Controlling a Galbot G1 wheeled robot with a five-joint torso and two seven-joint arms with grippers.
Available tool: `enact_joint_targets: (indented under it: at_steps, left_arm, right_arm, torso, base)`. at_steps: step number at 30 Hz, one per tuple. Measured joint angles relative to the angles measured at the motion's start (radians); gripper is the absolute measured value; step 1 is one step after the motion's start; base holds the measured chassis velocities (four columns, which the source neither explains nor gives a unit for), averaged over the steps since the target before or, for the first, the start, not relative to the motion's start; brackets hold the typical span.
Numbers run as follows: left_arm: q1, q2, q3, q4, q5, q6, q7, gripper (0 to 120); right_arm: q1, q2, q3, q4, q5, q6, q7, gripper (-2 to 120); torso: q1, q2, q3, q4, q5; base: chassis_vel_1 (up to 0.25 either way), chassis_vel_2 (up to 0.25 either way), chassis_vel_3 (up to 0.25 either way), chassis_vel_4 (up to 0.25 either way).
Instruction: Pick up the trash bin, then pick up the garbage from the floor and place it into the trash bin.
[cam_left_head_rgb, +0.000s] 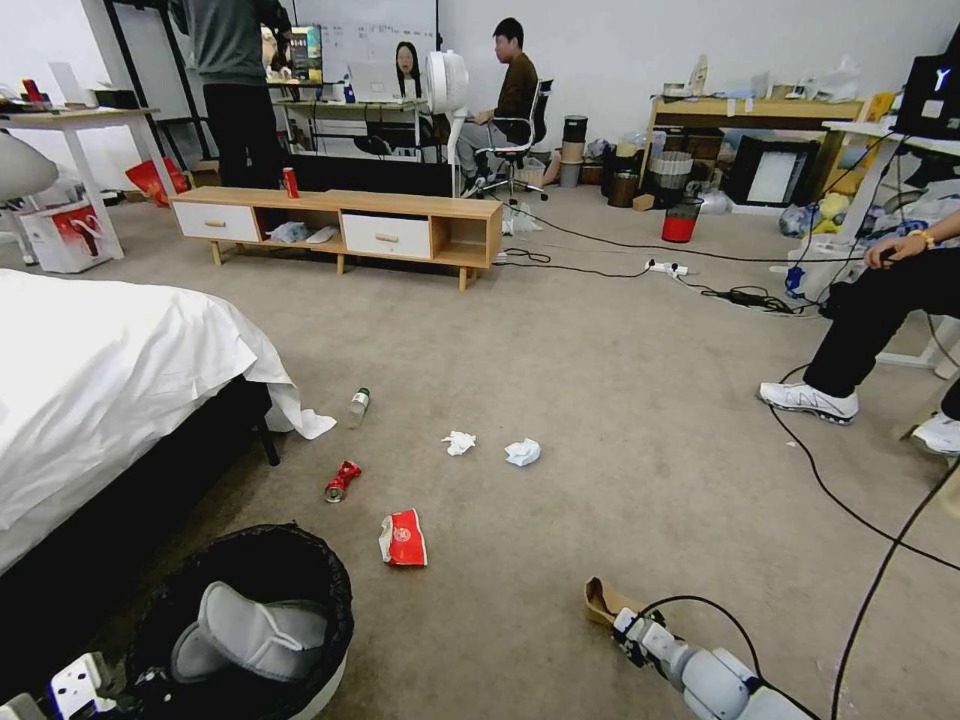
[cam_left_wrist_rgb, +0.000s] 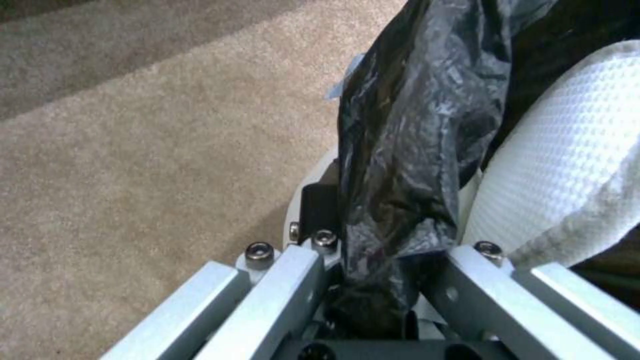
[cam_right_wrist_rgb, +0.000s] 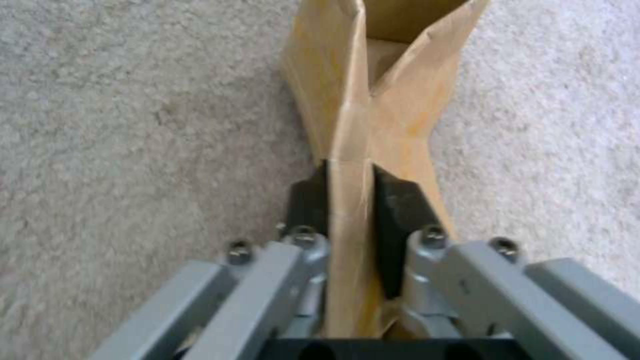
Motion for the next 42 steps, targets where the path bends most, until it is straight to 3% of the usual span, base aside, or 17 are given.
enact_joint_targets:
  at_steps: [3, 8, 17, 27, 30, 34, 36, 42]
  left_arm:
    - [-0.002, 0.0, 0.002, 0.0, 0.0, 0.0, -0.001, 1]
    - [-0.002, 0.004, 0.008, -0.009, -0.001, 0.006, -0.004, 1]
    - [-0.009, 0.021, 0.029, -0.027, -0.023, 0.012, -0.018, 1]
    - [-0.038, 0.095, 0.06, -0.057, -0.154, 0.013, -0.073, 1]
    - [-0.036, 0.124, 0.063, -0.065, -0.169, 0.014, -0.075, 1]
    - [-0.033, 0.14, 0.065, -0.072, -0.175, 0.014, -0.075, 1]
    - [-0.036, 0.183, 0.079, -0.075, -0.188, 0.014, -0.077, 1]
    - [-0.031, 0.2, 0.08, -0.078, -0.193, 0.014, -0.076, 1]
  right_arm:
    - [-0.006, -0.012, -0.001, 0.019, 0.017, -0.002, 0.003, 1]
    - [-0.018, -0.033, 0.0, 0.076, 0.073, -0.006, 0.011, 0]
    - [-0.058, -0.11, 0.049, 0.298, 0.195, 0.016, 0.076, 0]
    - [-0.025, -0.199, 0.121, 0.598, 0.432, 0.054, 0.11, 0]
    - [0.077, -0.21, 0.083, 0.75, 0.549, 0.047, 0.146, 0]
    - [0.159, -0.209, 0.04, 0.825, 0.617, 0.034, 0.167, 0]
    - [0.296, -0.194, -0.07, 0.955, 0.802, 0.006, 0.209, 0]
    - [0.435, -0.136, -0.219, 1.003, 0.944, 0.016, 0.227, 0]
  torso:
    - [0.0, 0.0, 0.0, -0.0001, -0.0001]
    - [0.0, 0.0, 0.0, 0.0002, 0.0]
    - [0.0, 0.0, 0.0, 0.0001, -0.0001]
    - [0.0, 0.0, 0.0, -0.0003, -0.0002]
    - [0.0, 0.0, 0.0, 0.0001, -0.0004]
    - [0.0, 0.0, 0.0, 0.0011, -0.0003]
    - [0.0, 0.0, 0.0, -0.0004, -0.0007]
    - [0.0, 0.0, 0.0, 0.0, -0.0003]
  base:
    - [0.0, 0.0, 0.0, 0.0]
    - [0.0, 0.0, 0.0, 0.0]
    - [0.0, 0.0, 0.0, 0.0]
    - [0.0, 0.0, 0.0, 0.0]
    - [0.0, 0.0, 0.0, 0.0]
    - [0.0, 0.0, 0.0, 0.0]
    - [0.0, 0.0, 0.0, 0.0]
    - [0.0, 0.0, 0.0, 0.0]
